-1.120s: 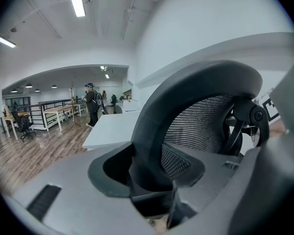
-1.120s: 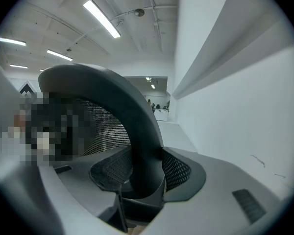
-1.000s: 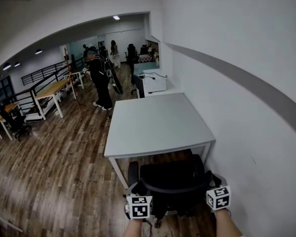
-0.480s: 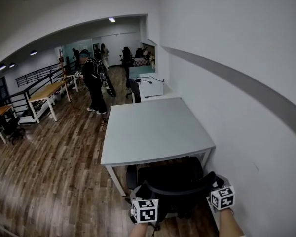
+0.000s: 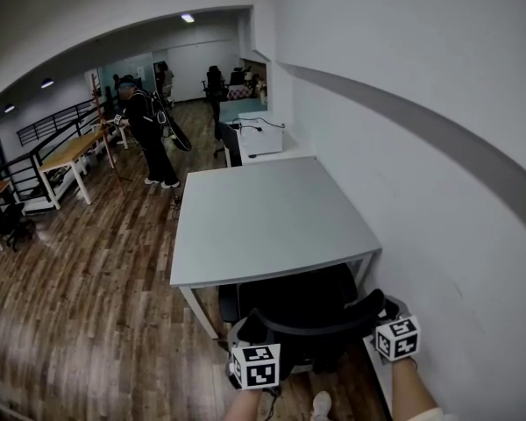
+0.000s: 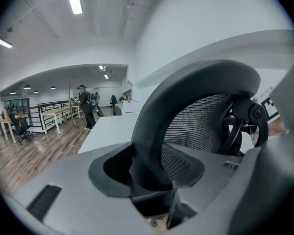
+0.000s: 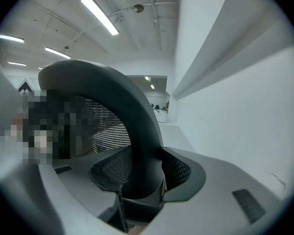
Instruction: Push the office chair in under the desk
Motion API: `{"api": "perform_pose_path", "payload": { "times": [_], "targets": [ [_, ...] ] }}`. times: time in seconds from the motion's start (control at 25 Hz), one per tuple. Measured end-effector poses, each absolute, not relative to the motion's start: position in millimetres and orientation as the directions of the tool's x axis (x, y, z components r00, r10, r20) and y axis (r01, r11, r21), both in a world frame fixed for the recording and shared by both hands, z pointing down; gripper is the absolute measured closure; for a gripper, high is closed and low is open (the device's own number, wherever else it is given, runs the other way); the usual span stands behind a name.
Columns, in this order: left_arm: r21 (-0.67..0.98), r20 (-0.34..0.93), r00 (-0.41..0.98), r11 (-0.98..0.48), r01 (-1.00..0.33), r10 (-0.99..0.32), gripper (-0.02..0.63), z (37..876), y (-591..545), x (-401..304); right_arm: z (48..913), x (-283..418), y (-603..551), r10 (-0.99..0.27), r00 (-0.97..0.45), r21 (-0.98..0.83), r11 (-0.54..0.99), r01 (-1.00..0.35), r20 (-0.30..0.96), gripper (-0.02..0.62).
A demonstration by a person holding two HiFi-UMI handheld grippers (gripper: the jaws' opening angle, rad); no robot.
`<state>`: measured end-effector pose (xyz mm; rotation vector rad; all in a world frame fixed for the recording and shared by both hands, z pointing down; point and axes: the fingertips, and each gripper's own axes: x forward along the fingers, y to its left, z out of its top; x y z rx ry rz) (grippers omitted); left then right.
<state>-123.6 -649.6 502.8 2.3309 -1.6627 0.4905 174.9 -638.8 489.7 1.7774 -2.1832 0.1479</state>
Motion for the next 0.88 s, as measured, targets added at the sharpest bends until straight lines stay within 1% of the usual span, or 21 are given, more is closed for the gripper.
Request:
{"api": "perform_pose_path", "payload": {
  "times": [0.2,0.36,0.56,0.88],
  "targets": [
    [-0.007,0.397,0.294,-0.323,-0.946,-0.869,0.425,508,-651,-127,490,173,-638,-0.936,-0.165,0.13,0.214,-0.968,0.31,0.396],
    [-0.026,0.376,0.254,-0.284,-0.958,-0.891,0.426,492,-670,-137,477,165,-665,-0.94,-0.194,0.137,0.24,-0.961,0.281,0.396],
    [-0.03,0.395,0.254,-0.289,-0.957,-0.883,0.426,485,-677,-131,474,166,-668,-0.936,-0.173,0.14,0.224,-0.964,0.306,0.396],
    [-0.039,0.39,0.248,-0.285,-0.958,-0.887,0.426,482,-693,-129,472,168,-684,-0.939,-0.159,0.154,0.213,-0.965,0.305,0.397]
  ]
}}
